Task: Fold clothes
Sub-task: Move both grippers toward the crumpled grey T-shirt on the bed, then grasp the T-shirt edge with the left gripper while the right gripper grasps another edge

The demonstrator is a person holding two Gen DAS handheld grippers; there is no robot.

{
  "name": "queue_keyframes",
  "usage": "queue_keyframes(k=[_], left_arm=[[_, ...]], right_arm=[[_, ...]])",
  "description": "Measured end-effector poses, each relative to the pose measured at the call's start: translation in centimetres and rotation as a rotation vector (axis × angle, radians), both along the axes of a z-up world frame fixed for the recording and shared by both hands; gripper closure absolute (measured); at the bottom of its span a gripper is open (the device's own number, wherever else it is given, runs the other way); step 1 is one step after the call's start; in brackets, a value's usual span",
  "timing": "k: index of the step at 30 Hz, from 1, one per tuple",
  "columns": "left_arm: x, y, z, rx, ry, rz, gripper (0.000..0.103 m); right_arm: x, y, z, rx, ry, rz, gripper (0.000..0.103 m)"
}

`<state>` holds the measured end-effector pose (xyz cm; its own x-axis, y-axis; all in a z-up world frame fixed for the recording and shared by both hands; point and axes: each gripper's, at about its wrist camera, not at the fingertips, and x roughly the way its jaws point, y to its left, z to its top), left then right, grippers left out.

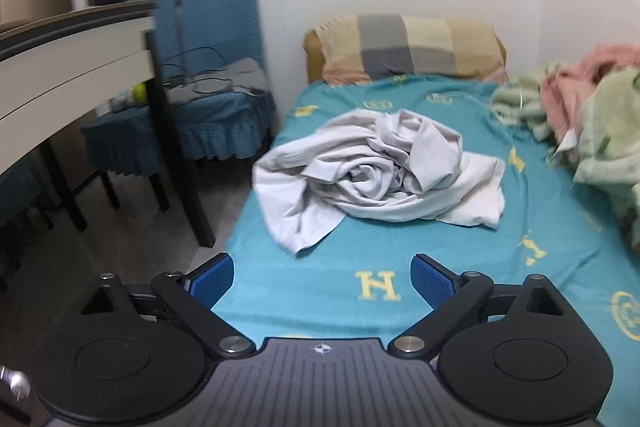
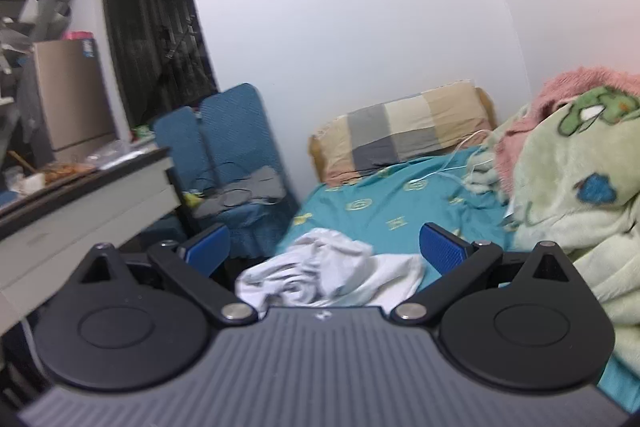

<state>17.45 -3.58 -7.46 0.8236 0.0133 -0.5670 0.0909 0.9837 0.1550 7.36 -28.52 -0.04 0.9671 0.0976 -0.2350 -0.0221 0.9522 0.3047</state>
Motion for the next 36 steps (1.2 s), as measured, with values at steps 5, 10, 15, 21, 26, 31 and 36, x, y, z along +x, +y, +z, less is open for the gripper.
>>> queue_keyframes(k=[5,10,15,21,26,31,36], left_arm=[[8.1,-3.6,-2.9,0.18,-0.037,-0.066,0.016],[15.9,-5.9,-5.9,0.312,-0.069,-0.139,0.029],[20.0,-7.7,-7.8,0.309,-0.127,-0.275,0.049],[18.0,-7.2,-5.9,0.187,-0.17,-0.303,0.09],[11.3,-4.5,-3.3,0.092,-0.153,-0.296,0.092],[4.2,-1.6,-1.3,0.004,-0.114,-0.285,0.092],[-3.0,1.3,0.6,-0.083,-0.074,-0.275,0.091]], right_arm=[[2.7,-2.1,-3.0,0.039,0.083,-0.027,0.0],[5.2,-3.3,-5.6,0.143,0.133,-0.024,0.0],[7.5,-3.8,-7.8,0.189,0.179,-0.03,0.0],[8.2,-4.3,-8.9,0.242,0.219,-0.045,0.0],[7.2,-4.4,-7.8,0.196,0.169,-0.078,0.0],[5.7,-5.0,-6.5,0.181,0.115,-0.106,0.0],[3.8,-5.5,-5.1,0.191,0.105,-0.101,0.001]])
